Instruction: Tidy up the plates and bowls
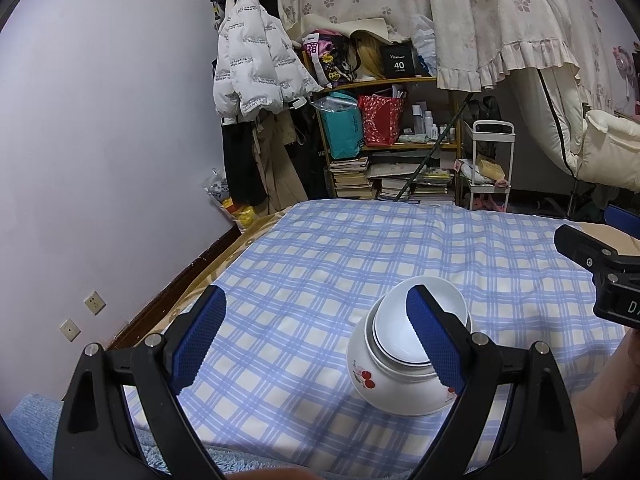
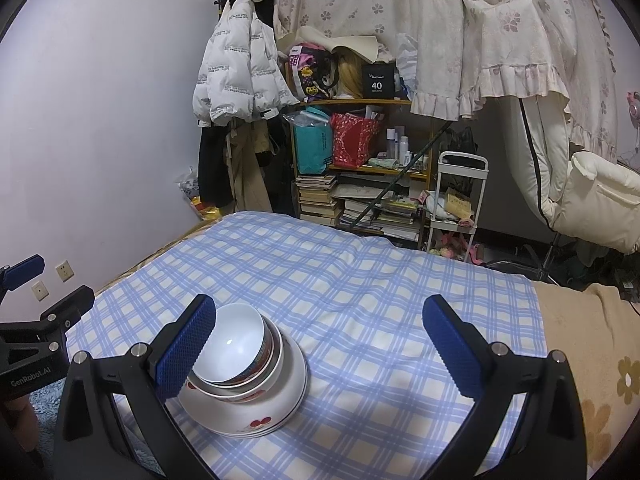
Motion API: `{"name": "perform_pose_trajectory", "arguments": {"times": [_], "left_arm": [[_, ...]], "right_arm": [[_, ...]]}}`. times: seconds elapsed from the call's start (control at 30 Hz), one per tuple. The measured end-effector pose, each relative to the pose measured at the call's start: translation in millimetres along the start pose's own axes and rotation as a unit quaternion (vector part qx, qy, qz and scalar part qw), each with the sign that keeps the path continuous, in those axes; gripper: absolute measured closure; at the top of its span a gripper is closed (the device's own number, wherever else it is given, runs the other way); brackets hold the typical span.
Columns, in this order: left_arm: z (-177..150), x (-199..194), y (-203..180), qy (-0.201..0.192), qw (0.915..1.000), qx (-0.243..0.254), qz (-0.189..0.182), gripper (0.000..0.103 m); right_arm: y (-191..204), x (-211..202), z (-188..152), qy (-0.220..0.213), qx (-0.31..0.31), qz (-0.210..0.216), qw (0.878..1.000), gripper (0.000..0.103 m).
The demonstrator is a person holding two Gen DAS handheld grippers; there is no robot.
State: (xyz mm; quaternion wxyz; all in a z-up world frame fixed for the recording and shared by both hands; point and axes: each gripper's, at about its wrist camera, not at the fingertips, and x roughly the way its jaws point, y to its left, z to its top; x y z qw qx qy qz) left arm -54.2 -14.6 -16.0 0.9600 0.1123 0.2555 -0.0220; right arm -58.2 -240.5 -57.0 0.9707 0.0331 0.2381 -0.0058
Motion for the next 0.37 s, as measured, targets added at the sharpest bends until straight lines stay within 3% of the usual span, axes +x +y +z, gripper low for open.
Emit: {"name": "perform_pose_trajectory", "arguments": {"times": [0.37], "left_arm": [[-0.7, 1.3, 0.9, -0.001, 1.0, 0.001, 0.0, 0.012]], "right_arm": [[-2.6, -0.4, -2.1, 0.001, 0.0, 0.0, 1.0, 0.0]]}}
